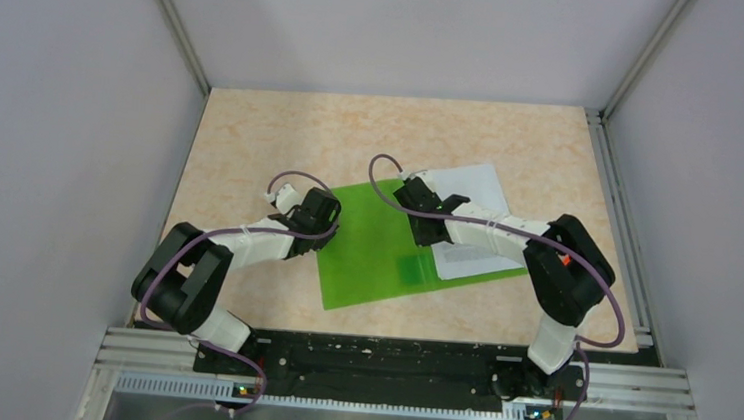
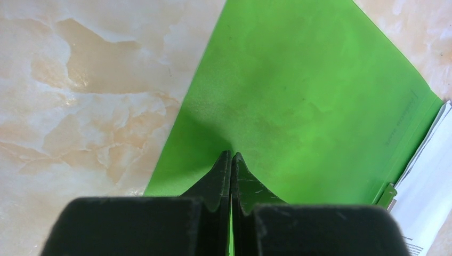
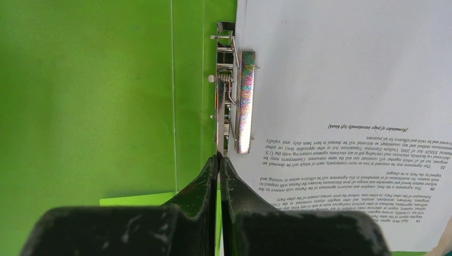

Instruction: Put the files into the folder

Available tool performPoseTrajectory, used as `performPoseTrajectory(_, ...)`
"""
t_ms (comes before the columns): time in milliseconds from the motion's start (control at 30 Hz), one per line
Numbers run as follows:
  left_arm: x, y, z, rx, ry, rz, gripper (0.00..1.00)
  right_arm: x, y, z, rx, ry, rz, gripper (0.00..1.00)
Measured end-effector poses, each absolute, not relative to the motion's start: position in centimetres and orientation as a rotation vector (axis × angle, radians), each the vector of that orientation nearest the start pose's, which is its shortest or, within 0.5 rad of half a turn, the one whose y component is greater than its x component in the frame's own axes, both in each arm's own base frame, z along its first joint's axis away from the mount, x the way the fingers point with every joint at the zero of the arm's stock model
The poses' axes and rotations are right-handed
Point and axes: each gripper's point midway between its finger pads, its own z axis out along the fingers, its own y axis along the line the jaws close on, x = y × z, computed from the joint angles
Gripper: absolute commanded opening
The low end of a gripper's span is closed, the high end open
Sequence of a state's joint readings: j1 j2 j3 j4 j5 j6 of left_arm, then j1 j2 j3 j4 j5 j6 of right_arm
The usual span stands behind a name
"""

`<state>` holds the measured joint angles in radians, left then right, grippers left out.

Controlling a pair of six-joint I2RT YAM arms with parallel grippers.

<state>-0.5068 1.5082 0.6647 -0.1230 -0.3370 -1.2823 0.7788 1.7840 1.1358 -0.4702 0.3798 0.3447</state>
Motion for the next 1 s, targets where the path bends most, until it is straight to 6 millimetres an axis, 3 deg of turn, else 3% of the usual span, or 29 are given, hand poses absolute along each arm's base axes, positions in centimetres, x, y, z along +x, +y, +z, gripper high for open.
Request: performPoseTrajectory(1000,31.2,-15.1,1.9,-1.066,2.255,-0.344,0.00,30.3,22.1,4.8,-0.453,2.565,-0.145,0.00)
